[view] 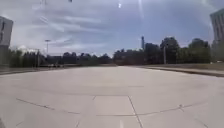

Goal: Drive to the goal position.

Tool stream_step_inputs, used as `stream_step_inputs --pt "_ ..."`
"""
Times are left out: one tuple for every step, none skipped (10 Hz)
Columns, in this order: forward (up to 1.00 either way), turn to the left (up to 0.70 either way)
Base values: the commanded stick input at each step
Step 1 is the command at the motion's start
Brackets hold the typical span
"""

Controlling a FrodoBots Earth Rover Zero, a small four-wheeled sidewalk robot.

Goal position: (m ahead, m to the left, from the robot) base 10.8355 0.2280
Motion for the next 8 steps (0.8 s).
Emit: stream_step_inputs --pt "0.50 0.00" --pt "0.50 0.00" --pt "0.50 0.00" --pt "0.50 0.00" --pt "0.50 0.00" --pt "0.50 0.00" --pt "0.50 0.00" --pt "0.50 0.00"
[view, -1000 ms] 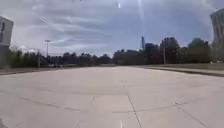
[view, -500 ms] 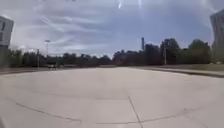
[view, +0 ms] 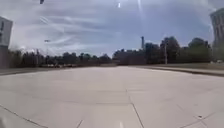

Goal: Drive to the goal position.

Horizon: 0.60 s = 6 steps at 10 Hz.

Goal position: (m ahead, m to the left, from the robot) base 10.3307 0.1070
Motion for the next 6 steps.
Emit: stream_step_inputs --pt "0.50 0.00" --pt "0.50 0.00" --pt "0.50 0.00" --pt "0.50 0.00" --pt "0.50 0.00" --pt "0.50 0.00"
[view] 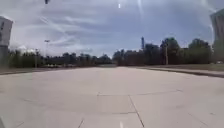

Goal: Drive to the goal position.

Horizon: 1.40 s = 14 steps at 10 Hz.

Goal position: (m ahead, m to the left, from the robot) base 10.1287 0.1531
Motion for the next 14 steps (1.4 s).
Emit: stream_step_inputs --pt "0.50 0.00" --pt "0.50 0.00" --pt "0.50 0.00" --pt "0.50 0.00" --pt "0.50 0.00" --pt "0.50 0.00" --pt "0.50 0.00" --pt "0.50 0.00" --pt "0.50 0.00" --pt "0.50 0.00" --pt "0.50 0.00" --pt "0.50 0.00" --pt "0.50 0.00" --pt "0.50 0.00"
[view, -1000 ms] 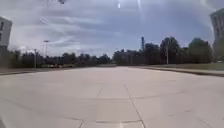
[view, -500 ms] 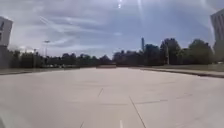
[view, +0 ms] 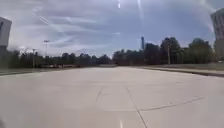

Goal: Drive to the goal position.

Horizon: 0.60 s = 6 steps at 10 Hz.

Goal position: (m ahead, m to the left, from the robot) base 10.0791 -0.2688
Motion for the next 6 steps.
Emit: stream_step_inputs --pt "0.50 0.00" --pt "0.50 0.00" --pt "0.50 0.00" --pt "0.50 0.00" --pt "0.50 0.00" --pt "0.50 0.00"
